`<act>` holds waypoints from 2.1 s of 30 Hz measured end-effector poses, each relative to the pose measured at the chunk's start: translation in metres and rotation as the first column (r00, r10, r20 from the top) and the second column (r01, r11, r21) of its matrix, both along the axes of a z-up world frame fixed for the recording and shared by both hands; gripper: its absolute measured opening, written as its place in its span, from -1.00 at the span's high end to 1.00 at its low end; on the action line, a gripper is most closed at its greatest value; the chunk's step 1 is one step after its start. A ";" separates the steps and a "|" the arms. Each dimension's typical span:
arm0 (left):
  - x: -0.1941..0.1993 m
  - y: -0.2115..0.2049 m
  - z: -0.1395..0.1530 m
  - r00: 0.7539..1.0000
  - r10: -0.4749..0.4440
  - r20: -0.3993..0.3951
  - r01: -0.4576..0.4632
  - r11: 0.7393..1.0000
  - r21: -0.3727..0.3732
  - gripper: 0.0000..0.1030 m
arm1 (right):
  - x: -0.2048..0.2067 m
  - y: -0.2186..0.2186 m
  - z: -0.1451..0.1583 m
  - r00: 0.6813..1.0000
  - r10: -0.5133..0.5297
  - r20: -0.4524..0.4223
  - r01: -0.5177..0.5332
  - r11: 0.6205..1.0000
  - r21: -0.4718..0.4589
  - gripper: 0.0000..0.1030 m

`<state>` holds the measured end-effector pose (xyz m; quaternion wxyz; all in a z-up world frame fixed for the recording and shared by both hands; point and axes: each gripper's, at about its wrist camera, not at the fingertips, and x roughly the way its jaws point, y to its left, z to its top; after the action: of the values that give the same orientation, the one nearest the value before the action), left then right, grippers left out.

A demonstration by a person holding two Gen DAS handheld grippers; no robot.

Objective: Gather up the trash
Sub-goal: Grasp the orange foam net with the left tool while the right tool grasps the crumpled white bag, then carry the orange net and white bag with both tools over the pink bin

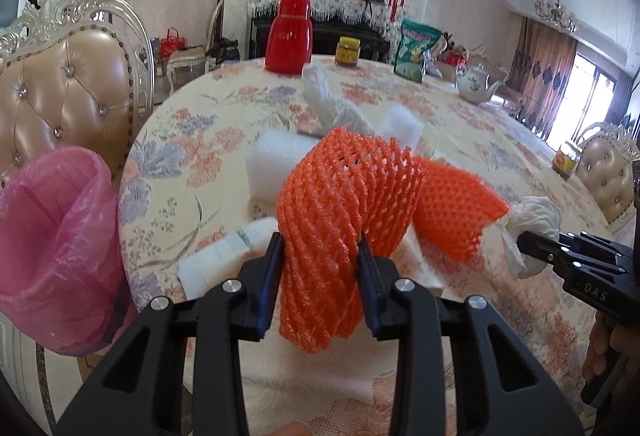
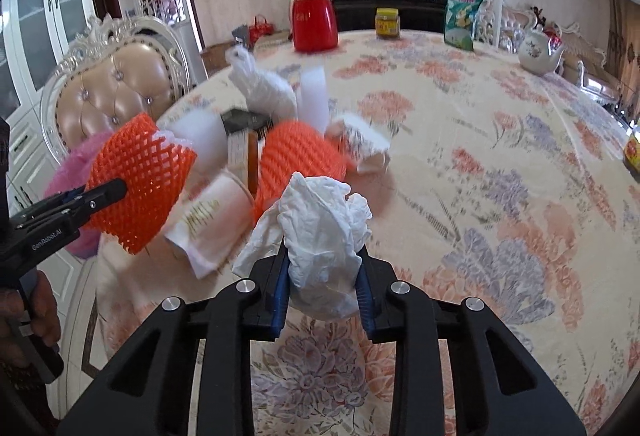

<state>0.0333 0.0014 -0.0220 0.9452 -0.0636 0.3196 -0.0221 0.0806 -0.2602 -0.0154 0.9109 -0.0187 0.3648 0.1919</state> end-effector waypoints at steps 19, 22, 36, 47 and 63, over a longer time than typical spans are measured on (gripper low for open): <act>-0.011 0.029 0.048 0.991 0.061 0.120 -0.063 0.998 0.011 0.33 | 0.006 0.024 0.045 0.993 0.031 0.115 -0.036 0.999 0.039 0.45; -0.014 0.042 0.056 0.986 0.086 0.141 -0.089 0.996 0.016 0.33 | 0.011 0.036 0.050 0.991 0.046 0.128 -0.052 0.998 0.045 0.45; -0.039 0.130 0.083 0.945 0.260 0.200 -0.272 0.961 0.038 0.30 | 0.019 0.127 0.077 0.967 0.186 0.175 -0.198 0.979 0.054 0.45; -0.064 0.198 0.084 0.902 0.386 0.192 -0.399 0.917 0.029 0.30 | 0.021 0.211 0.079 0.936 0.311 0.163 -0.324 0.944 0.060 0.45; -0.088 0.274 0.072 0.840 0.523 0.145 -0.527 0.850 -0.015 0.29 | 0.012 0.335 0.069 0.857 0.495 0.144 -0.508 0.858 0.076 0.44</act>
<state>-0.0546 0.2752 0.0501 0.9363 -0.1349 0.2214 0.2369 0.0921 0.0752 0.0535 0.8491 -0.0737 0.2809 0.4413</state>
